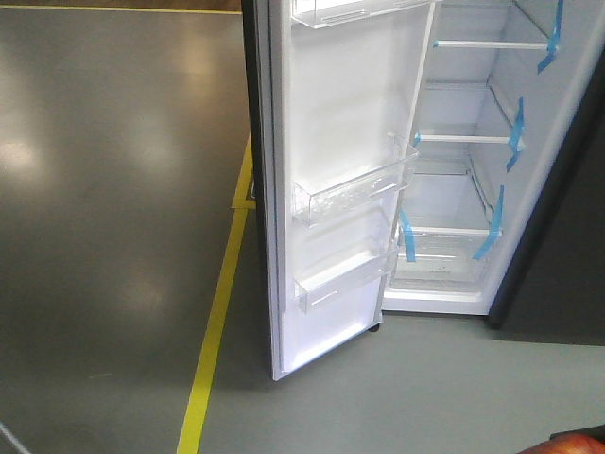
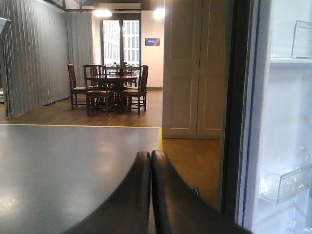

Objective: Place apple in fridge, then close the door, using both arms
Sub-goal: 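Approach the fridge door shelves with the base, then position the base in front of the open fridge compartment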

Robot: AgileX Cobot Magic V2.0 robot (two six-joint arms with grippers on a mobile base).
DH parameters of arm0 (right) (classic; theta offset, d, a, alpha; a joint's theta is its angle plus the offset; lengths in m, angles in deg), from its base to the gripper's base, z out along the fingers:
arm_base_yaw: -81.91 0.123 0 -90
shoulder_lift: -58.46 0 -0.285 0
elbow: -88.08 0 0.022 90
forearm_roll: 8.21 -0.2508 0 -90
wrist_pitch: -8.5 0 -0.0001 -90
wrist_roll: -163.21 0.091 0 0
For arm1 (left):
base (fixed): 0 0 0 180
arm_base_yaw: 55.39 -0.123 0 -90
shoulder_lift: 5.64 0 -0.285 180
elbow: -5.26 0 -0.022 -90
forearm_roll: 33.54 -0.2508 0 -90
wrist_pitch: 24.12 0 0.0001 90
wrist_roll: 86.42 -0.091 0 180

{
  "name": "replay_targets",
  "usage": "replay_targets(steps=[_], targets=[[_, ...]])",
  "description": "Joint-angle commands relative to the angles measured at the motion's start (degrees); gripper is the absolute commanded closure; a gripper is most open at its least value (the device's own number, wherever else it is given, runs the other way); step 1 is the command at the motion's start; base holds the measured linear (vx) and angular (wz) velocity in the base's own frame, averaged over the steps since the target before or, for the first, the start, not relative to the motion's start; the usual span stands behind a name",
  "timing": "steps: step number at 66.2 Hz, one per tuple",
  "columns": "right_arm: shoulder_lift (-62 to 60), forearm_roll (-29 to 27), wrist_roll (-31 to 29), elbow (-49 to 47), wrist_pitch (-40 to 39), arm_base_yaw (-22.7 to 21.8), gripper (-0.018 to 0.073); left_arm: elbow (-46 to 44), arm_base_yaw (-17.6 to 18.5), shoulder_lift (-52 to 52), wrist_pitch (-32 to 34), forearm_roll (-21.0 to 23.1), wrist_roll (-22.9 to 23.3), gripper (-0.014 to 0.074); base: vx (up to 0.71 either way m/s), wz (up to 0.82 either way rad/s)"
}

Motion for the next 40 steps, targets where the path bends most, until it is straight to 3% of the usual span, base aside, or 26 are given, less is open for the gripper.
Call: replay_targets(steps=[1, 40], targets=[[0.11, -1.02, -0.52, -1.42, -3.09, -0.07, 0.0409, 1.65, 0.31, 0.82, 4.18, 0.03, 0.6, 0.0602, 0.1, 0.03], [0.11, -1.02, -0.52, -1.42, -3.09, -0.07, 0.0409, 1.65, 0.31, 0.82, 4.18, 0.03, 0.6, 0.0602, 0.09, 0.02]])
